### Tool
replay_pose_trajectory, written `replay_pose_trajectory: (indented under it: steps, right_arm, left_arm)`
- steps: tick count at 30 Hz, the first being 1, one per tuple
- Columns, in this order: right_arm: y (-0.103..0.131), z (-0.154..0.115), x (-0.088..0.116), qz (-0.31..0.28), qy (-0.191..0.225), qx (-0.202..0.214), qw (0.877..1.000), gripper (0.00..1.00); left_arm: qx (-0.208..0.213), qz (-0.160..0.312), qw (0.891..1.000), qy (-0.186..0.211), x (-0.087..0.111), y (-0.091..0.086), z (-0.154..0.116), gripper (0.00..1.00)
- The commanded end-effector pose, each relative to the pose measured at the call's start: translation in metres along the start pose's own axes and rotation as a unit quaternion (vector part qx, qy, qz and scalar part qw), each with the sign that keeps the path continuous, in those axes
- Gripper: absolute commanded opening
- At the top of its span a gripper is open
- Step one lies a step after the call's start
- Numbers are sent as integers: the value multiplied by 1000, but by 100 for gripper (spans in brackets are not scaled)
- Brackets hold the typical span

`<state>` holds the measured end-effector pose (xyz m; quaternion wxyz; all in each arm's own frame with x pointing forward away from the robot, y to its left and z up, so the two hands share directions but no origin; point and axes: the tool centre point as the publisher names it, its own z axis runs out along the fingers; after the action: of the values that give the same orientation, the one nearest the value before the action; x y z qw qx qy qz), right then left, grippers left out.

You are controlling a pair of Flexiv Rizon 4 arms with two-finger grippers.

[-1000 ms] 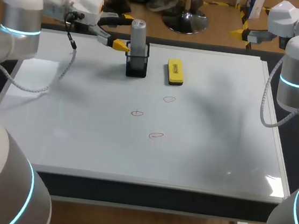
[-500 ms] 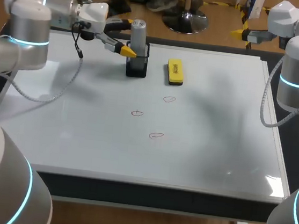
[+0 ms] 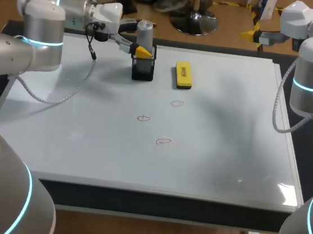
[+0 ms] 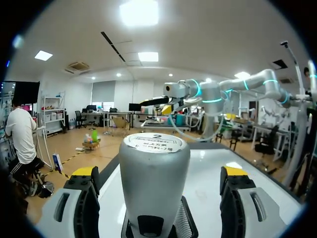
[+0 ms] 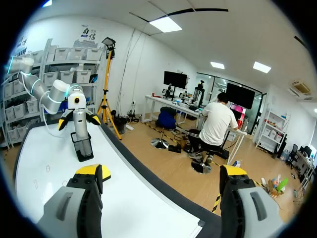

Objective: Pick up the inspection probe, press it on each red-marked spot on the whiteboard one by one, put down the probe, pick up the eraser, and wipe off all the red marks.

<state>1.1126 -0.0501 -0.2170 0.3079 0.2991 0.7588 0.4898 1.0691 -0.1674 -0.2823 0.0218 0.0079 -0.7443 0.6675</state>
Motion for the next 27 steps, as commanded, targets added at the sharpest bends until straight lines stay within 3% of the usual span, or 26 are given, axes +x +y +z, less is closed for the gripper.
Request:
replay_pose_trajectory:
  steps: [1, 27]
  right_arm:
    - [0, 0, 0, 0, 0, 0, 1000, 100]
    - [0, 0, 0, 0, 0, 0, 1000, 100]
  left_arm:
    - [4, 3, 1000, 2, -6, -1, 9, 100]
    - [-23, -8, 999, -33, -4, -4, 2, 100]
